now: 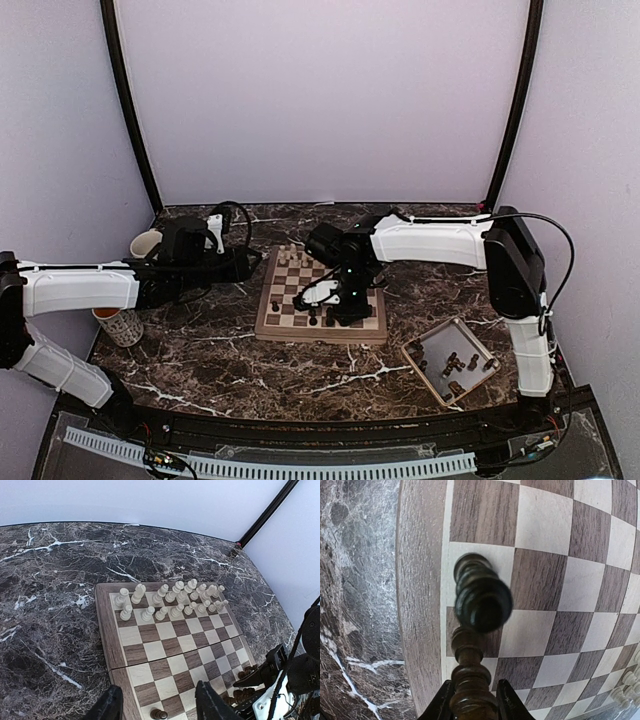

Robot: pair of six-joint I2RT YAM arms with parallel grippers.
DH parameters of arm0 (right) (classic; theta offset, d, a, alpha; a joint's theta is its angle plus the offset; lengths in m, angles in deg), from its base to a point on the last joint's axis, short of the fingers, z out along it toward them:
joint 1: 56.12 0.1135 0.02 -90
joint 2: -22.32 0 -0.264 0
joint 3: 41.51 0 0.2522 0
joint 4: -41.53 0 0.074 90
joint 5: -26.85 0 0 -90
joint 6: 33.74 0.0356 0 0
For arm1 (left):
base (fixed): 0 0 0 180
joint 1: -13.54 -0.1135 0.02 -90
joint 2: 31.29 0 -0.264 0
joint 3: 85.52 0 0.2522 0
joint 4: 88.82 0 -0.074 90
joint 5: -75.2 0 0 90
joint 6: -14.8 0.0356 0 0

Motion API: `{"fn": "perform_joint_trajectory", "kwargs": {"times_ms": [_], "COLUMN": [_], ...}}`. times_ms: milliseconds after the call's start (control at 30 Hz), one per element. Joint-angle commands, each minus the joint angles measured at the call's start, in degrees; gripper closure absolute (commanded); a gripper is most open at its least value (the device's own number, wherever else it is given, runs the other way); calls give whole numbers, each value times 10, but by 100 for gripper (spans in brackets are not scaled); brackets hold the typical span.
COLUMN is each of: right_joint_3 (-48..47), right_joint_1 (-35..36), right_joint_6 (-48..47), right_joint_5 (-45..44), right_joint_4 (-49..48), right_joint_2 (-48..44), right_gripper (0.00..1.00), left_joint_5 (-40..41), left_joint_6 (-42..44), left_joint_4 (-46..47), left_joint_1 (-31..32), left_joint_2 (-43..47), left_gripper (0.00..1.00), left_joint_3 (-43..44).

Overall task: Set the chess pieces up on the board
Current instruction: Place the bishop on c8.

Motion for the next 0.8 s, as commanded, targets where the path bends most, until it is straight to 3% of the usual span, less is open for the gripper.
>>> {"fn": "perform_joint_trajectory", "kwargs": {"times_ms": [0,433,767], "right_joint_3": [7,-6,101], "right_joint_1": [7,-6,-123], "right_joint_6": [3,15,45], "right_joint_5": [-9,69,114], "right_joint_4": [-23,32,32], "right_joint_2": [-22,-92,-227], "right_gripper": [71,64,63], "left_joint_5": [-8,-35,-142], "left_joint_6": [-8,23,92], "left_joint_4": [12,12,24], "left_joint_1": [-3,-3,-3], "left_joint_2": [3,16,-6], "left_gripper": [48,48,50], "left_joint_3": [-9,-6,31]}}
